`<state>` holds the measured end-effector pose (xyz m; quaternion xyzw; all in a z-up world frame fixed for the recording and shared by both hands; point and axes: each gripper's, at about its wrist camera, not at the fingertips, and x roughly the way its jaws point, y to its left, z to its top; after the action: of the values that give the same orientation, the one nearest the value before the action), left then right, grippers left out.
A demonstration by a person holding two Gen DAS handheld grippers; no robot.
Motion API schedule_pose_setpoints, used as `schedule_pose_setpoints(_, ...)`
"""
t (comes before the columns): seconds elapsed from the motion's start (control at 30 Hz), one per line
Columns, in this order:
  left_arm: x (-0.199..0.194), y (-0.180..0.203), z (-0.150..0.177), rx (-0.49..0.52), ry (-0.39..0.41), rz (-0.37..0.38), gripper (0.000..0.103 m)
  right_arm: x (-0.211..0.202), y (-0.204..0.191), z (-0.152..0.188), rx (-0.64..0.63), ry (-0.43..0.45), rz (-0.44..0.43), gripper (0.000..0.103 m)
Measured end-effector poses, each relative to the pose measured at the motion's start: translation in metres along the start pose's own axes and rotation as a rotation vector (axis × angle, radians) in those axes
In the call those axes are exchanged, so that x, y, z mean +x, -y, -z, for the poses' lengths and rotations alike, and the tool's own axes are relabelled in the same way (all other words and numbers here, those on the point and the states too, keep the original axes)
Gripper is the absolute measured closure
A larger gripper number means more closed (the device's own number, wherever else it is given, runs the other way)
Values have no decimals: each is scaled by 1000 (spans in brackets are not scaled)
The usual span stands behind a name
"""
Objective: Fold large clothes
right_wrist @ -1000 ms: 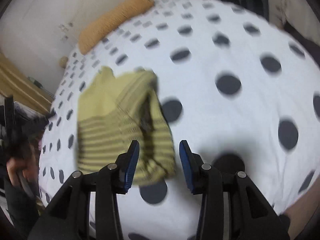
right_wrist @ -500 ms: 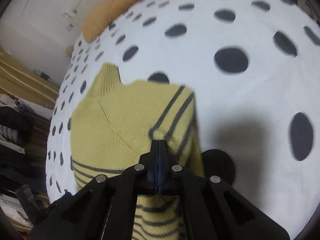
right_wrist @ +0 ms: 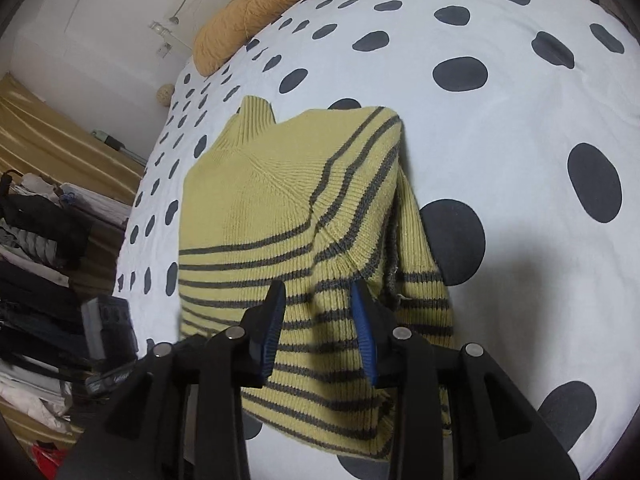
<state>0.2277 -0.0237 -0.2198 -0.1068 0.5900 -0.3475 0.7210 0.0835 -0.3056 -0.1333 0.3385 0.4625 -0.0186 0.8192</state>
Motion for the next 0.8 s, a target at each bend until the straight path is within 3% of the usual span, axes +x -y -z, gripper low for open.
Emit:
schedule_pose_setpoints(0.07, 0, -8, 3, -92, -5, 6, 62, 3, 0, -3, -9, -3, 3, 68)
schedule_pose_setpoints(0.13, -14, -15, 5, -199, 31, 76, 76, 6, -1, -5, -19, -3, 20, 68)
schedule_pose_setpoints(0.17, -28, -8, 7, -213, 60, 103, 78, 8, -2, -6, -29, -5, 32, 68)
schedule_pose_setpoints(0.27, -57, 27, 14, -192, 117, 152, 79, 6, -7, -8, -49, -6, 40, 68)
schedule_pose_setpoints(0.37, -54, 42, 46, -283, 93, 195, 79, 7, -4, -9, -58, -10, 52, 68)
schedule_pose_setpoints(0.4, -43, 41, 61, -302, 75, 144, 79, 9, -2, -9, -59, -16, 55, 68)
schedule_pose_setpoints(0.47, -14, 19, 77, -323, 24, -28, 75, 14, 3, -10, -58, -40, 54, 68)
schedule_pose_setpoints(0.5, -4, 1, 84, -389, 7, -14, 72, 17, 4, -10, -57, -54, 56, 65)
schedule_pose_setpoints(0.57, -2, -30, 94, -588, 22, 188, 70, 15, 0, -9, -60, -68, 36, 65)
schedule_pose_setpoints(0.6, -10, -31, 92, -594, 33, 192, 71, 6, -6, -8, -77, -40, 55, 65)
schedule_pose_setpoints(0.67, -35, -18, 85, -520, 73, 115, 72, -16, -22, -8, -124, 45, 69, 65)
schedule_pose_setpoints(0.73, -64, 0, 71, -444, 145, -26, 75, -34, -39, -11, -157, 110, 28, 65)
schedule_pose_setpoints(0.8, -80, 24, 45, -325, 213, -46, 75, -36, -60, -16, -202, 128, -36, 65)
